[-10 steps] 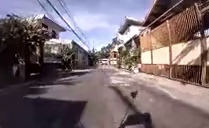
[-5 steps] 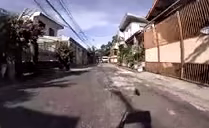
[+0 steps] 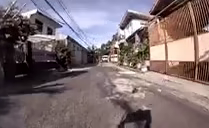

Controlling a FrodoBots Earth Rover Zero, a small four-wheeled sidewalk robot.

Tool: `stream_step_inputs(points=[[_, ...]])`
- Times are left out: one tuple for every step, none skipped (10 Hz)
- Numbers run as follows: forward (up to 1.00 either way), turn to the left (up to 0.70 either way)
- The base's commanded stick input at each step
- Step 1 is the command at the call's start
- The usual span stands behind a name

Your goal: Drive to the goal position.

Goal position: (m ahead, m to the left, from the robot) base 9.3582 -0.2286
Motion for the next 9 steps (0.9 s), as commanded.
stream_step_inputs(points=[[1.0,0.0],[1.0,0.0],[1.0,0.0],[1.0,0.0],[1.0,0.0],[1.0,0.0],[1.0,0.0],[1.0,0.0],[1.0,0.0]])
